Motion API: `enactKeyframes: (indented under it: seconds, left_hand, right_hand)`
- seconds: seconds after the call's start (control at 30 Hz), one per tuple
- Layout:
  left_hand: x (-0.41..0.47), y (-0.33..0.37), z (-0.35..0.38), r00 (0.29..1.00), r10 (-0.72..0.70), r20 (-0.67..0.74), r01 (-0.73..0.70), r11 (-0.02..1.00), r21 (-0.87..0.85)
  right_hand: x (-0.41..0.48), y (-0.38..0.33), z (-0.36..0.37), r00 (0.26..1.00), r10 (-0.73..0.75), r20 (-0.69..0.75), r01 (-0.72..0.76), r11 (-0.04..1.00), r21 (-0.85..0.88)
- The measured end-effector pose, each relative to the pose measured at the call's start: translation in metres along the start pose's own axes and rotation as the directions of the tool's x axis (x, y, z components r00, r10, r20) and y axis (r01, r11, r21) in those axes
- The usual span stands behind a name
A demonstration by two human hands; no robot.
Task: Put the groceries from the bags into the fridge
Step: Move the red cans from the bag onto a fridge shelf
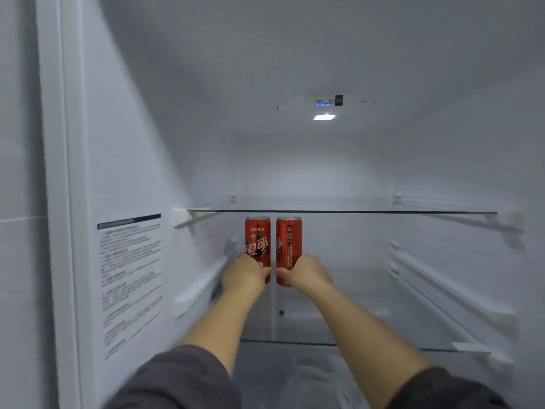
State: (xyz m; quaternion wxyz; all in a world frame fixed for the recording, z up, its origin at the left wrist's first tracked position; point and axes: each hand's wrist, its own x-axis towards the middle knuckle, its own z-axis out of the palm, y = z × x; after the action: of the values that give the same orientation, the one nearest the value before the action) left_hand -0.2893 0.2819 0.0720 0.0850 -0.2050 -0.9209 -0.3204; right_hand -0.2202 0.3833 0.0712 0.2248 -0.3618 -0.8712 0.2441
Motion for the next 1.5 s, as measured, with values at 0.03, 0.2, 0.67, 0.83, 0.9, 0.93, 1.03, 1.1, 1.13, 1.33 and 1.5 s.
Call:
enactKeyframes:
  seconds: [0.03,0.2,0.67,0.83,0.9,0.93,1.03,1.1,1.13,1.33,1.5]
  left_hand:
    - [0.006,0.001,0.001,1.0,0.001,0.011,-0.002,0.999,0.051]
    - [0.027,-0.006,0.012,0.999,0.051,0.003,-0.05,0.967,0.249]
    - [0.026,-0.004,0.022,0.971,0.215,-0.103,-0.199,0.969,0.145]
    - [0.025,-0.003,0.02,0.975,0.202,-0.089,-0.183,0.965,0.186]
    - [0.024,-0.003,0.02,0.978,0.195,-0.078,-0.176,0.963,0.205]
    - [0.024,-0.003,0.02,0.978,0.196,-0.072,-0.176,0.961,0.214]
    - [0.025,-0.004,0.021,0.977,0.202,-0.061,-0.183,0.956,0.231]
    - [0.026,-0.005,0.022,0.978,0.203,-0.049,-0.185,0.952,0.244]
    - [0.026,-0.005,0.022,0.978,0.203,-0.042,-0.186,0.95,0.25]
    - [0.026,-0.008,0.023,0.986,0.164,-0.022,-0.15,0.941,0.302]
    - [0.027,-0.01,0.022,0.988,0.156,-0.004,-0.149,0.955,0.257]
  right_hand:
    - [0.008,-0.001,0.002,1.0,-0.016,0.014,0.016,1.0,0.0]
    - [0.04,-0.003,0.01,0.989,-0.107,0.101,0.107,0.994,0.006]
    - [0.061,0.009,0.033,0.984,-0.179,0.014,0.174,0.97,0.17]
    - [0.06,0.006,0.036,0.978,-0.21,0.01,0.206,0.968,0.146]
    - [0.06,0.005,0.036,0.976,-0.218,0.004,0.215,0.966,0.143]
    - [0.06,0.004,0.036,0.975,-0.224,0.001,0.222,0.966,0.136]
    - [0.06,0.004,0.036,0.971,-0.238,-0.001,0.236,0.964,0.124]
    - [0.06,0.004,0.036,0.968,-0.251,-0.001,0.25,0.961,0.119]
    - [0.06,0.004,0.036,0.966,-0.257,-0.002,0.255,0.96,0.115]
    - [0.059,0.0,0.038,0.959,-0.283,0.013,0.279,0.951,0.134]
    - [0.06,-0.001,0.041,0.945,-0.322,0.057,0.31,0.937,0.163]
